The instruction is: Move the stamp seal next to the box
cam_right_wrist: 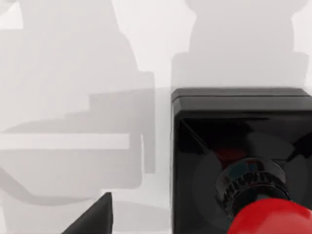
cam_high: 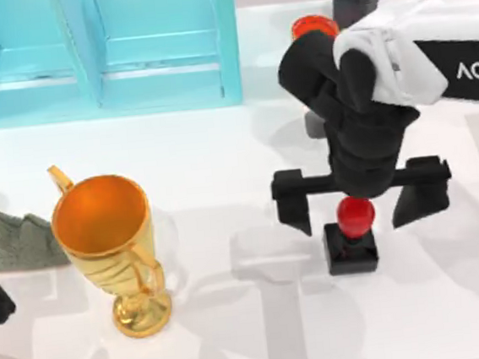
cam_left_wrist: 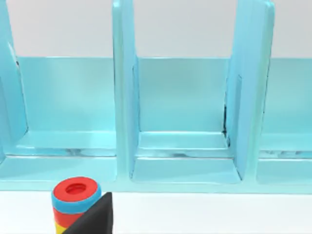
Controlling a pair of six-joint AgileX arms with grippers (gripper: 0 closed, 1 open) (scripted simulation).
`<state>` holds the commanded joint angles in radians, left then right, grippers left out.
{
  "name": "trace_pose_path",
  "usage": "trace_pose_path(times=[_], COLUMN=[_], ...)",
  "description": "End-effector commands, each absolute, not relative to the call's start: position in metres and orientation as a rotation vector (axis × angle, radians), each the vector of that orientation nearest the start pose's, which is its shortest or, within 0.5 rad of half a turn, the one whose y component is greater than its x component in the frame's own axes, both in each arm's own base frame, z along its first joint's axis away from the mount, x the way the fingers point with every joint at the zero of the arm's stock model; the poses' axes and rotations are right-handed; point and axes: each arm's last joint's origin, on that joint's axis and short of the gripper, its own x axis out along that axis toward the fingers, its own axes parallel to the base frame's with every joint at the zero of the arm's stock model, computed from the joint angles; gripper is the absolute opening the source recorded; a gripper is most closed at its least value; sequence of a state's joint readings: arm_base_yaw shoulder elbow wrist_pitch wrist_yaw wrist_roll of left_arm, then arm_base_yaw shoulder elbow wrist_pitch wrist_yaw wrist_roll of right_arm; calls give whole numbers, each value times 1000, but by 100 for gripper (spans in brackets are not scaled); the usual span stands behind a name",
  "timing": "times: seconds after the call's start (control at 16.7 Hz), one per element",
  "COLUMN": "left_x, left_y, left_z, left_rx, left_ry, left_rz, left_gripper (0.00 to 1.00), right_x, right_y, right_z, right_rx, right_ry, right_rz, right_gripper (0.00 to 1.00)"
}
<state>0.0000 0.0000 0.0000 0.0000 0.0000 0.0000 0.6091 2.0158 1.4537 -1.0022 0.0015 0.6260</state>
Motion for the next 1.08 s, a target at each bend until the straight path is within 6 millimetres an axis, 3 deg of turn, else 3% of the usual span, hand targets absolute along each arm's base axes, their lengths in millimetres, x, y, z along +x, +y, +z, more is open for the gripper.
trace_pose_path(times=[0.3, 1.08], left_x=[106, 106], left_y=[-1, -1], left_z=[160, 160], left_rx=[0, 0], left_ry=[0, 0], left_rz=[0, 0], left_gripper=[100, 100], right_x=[308, 308], right_y=[219, 219], right_z=[150, 150], right_rx=[8, 8], right_ry=[1571, 1571], right_rz=[-8, -8], right_gripper=[100, 2])
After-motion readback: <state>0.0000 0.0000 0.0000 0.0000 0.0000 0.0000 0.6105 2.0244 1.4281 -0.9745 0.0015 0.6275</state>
